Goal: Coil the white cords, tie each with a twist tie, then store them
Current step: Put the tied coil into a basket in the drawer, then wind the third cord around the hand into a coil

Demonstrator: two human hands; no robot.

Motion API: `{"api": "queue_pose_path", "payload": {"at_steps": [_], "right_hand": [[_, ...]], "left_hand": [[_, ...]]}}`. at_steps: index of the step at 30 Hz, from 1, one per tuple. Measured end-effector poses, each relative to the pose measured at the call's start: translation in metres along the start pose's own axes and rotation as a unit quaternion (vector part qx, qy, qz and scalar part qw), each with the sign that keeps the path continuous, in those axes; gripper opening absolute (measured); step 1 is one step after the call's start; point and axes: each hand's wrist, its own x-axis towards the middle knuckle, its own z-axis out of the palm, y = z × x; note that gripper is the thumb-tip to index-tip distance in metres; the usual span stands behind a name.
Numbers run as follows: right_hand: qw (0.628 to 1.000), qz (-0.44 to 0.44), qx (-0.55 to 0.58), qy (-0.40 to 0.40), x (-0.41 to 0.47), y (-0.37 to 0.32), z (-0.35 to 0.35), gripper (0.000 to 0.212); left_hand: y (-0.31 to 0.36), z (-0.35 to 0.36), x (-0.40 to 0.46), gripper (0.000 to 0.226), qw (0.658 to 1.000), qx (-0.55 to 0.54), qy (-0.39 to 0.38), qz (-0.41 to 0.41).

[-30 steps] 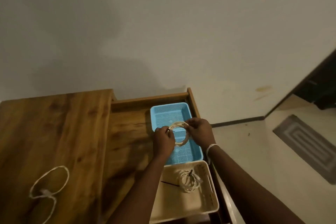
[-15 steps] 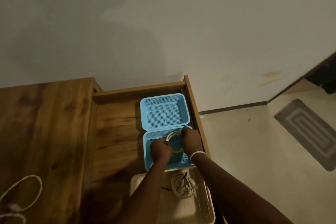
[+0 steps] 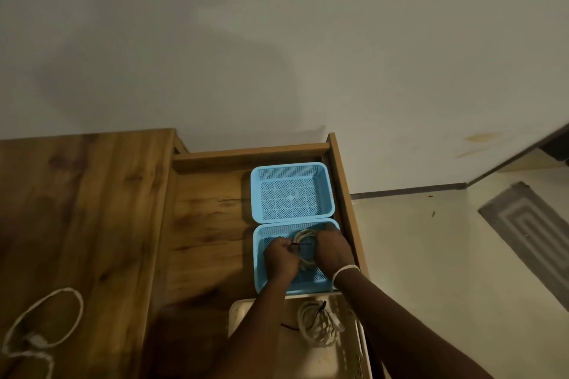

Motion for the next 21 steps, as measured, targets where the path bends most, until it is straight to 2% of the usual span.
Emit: {"api": "queue_pose_path", "payload": {"at_steps": [2,8,14,18,21], "right_hand": [[1.000,-0.008,-0.016,0.014,-0.001,-0.003,-0.002,0.029],[1.000,0.021,-0.008,-0.010,0.001,-0.005,-0.017,0.022],[0.999,0.028,0.015,0.034,-0.001,-0.019,-0.034,0.015],[0.993,-0.051,0.065,0.079,-0.014,-0.079,-0.043,0.013],[0.978,-0.153,0.106,0.095,-0.035,-0.153,-0.043,0.011]], "left_hand": [[0.002,-0.003,-0.002,0.012,1.000,-0.018,-0.009,-0.001],[-0.001,-0.020,-0.007,0.014,0.997,-0.048,-0.053,0.007],[-0.008,-0.068,-0.027,0.013,0.987,-0.119,-0.103,-0.019],[-0.017,-0.128,-0.051,0.008,0.979,-0.182,-0.089,0.014],[-0.029,-0.190,-0.074,0.010,0.970,-0.234,-0.035,0.063]]}}
